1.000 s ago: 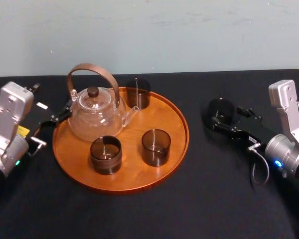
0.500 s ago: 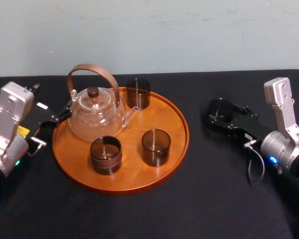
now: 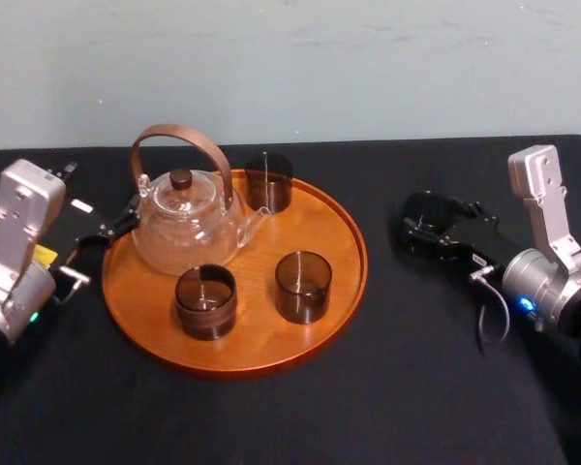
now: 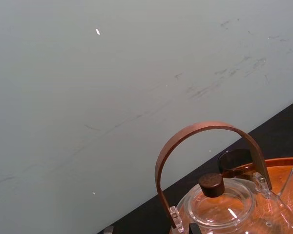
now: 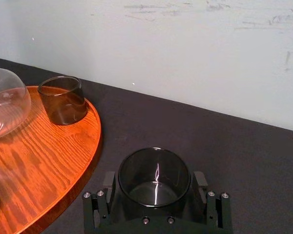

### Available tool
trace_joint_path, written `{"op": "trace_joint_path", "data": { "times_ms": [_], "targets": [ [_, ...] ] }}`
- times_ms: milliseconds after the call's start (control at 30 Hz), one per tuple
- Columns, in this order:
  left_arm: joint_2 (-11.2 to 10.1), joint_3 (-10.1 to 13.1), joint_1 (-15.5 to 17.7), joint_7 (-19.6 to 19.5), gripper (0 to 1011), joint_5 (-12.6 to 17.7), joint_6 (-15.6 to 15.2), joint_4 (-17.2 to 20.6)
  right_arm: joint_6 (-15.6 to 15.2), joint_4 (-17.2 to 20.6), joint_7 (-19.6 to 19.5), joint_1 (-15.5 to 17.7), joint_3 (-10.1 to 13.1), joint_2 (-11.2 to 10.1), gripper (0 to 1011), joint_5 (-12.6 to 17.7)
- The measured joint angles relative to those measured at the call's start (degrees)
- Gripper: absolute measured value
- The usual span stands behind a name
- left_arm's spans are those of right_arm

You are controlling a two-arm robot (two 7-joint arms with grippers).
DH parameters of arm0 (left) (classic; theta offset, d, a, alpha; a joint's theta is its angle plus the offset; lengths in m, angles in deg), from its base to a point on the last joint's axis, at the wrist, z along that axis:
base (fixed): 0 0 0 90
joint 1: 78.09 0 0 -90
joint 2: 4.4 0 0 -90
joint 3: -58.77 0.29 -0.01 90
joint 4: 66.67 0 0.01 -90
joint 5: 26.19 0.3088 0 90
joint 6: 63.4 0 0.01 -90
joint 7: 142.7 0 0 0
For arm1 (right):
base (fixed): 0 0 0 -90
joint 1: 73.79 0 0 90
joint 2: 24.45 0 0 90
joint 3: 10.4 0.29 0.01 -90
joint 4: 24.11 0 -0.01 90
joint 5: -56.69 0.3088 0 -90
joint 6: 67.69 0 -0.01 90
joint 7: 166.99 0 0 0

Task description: Pick up the glass from the table and place it on the tray.

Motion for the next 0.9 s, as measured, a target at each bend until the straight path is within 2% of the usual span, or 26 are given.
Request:
{"op": "trace_joint_path", "data": {
  "times_ms": [367,533,567,900],
  "targets": [
    [0.00,0.00,0.00,0.00,1001,0.00,0.00,0.00,-0.30,0.03,-0.36,-0.17,0.07,0.04,1002,-0.21],
    [0.00,0.00,0.00,0.00,1001,0.00,0.00,0.00,-0.31,0.05,-0.34,-0.15,0.06,0.02,935,-0.20],
    [0.00,0.00,0.00,0.00,1001,0.00,0.00,0.00,-0.30,0.06,-0.34,-0.14,0.06,0.01,894,-0.18],
    [0.00,0.00,0.00,0.00,1001,0.00,0.00,0.00,-0.30,0.11,-0.30,-0.10,0.06,-0.02,889,-0.14]
  ]
}}
